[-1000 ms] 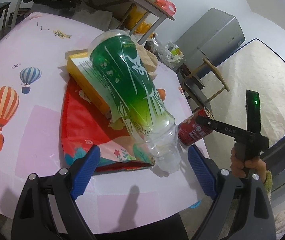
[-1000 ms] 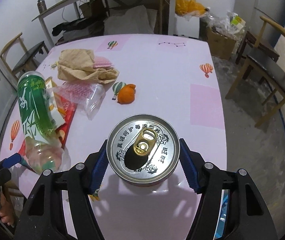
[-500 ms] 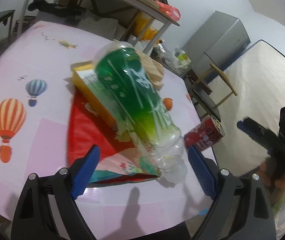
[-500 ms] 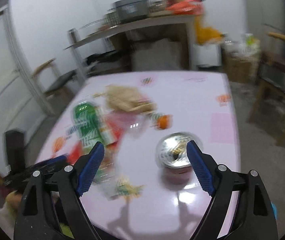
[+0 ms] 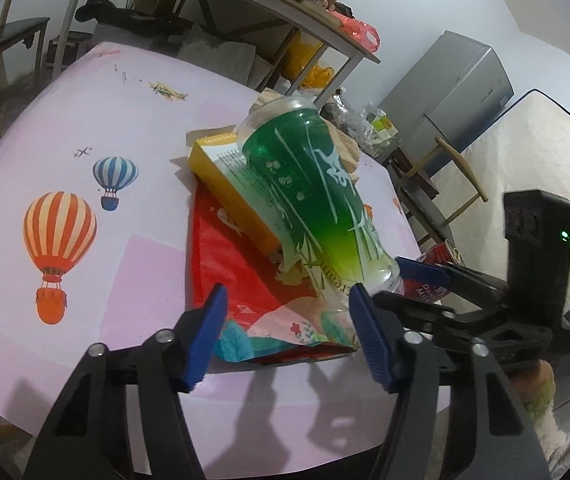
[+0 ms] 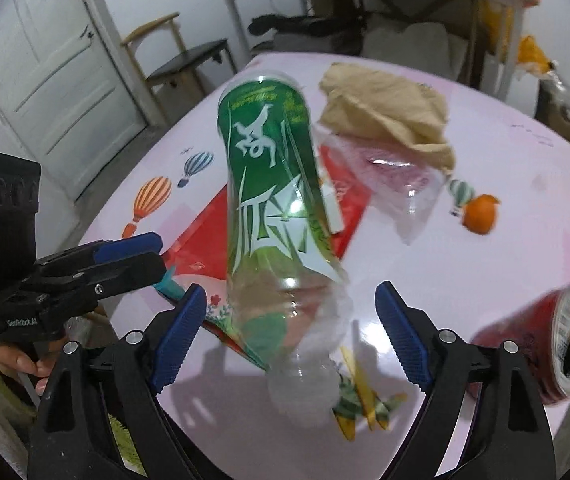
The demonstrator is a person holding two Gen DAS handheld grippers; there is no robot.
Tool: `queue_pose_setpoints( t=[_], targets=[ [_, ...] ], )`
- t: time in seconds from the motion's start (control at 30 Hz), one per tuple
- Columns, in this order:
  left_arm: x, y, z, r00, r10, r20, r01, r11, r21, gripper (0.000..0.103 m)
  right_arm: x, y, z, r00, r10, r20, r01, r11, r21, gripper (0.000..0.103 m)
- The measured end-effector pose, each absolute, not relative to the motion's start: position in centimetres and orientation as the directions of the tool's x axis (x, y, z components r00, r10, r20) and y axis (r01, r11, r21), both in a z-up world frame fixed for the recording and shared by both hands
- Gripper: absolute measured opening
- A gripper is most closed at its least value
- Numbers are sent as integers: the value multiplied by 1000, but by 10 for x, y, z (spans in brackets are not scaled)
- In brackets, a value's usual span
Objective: Collect trash
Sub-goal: 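Grasp the green bottle with the right tool and lift it, then grasp the red can with the left tool while the right tool holds the green bottle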
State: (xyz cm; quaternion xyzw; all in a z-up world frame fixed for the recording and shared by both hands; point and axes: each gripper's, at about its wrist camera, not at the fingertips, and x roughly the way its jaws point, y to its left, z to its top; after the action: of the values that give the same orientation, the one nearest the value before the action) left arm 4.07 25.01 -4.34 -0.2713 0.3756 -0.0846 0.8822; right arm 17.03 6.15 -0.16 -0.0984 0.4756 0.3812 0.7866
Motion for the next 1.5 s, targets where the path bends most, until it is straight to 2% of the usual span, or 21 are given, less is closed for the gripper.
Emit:
queue_pose_setpoints(
  t=[0.1,0.23,0.37,0.7,1.13,1.5],
  targets=[
    [42,251,-47,698,-364,-616,-50,834,-550,52,172,71,-10,240,492,-837,-702,683,200,83],
    [42,253,-51,690,-375,-619,-43,833,-552,45,172,79,-16,235,481,-844,-709,679,191,71],
    [42,253,-55,683,-387,-619,-42,826,-562,41,169,78,-19,244,482,-842,-703,685,188,68],
    [42,253,-56,685,-387,-618,-41,826,-562,39,159,60,-13,274,531,-801,-676,699,232,67],
    [38,254,-52,695,-380,-611,-36,830,-557,39,164,28,10,281,672,-685,-608,677,415,67],
    [35,252,-47,705,-365,-609,-42,835,-549,39,161,16,40,322,722,-612,-611,652,448,67]
  ],
)
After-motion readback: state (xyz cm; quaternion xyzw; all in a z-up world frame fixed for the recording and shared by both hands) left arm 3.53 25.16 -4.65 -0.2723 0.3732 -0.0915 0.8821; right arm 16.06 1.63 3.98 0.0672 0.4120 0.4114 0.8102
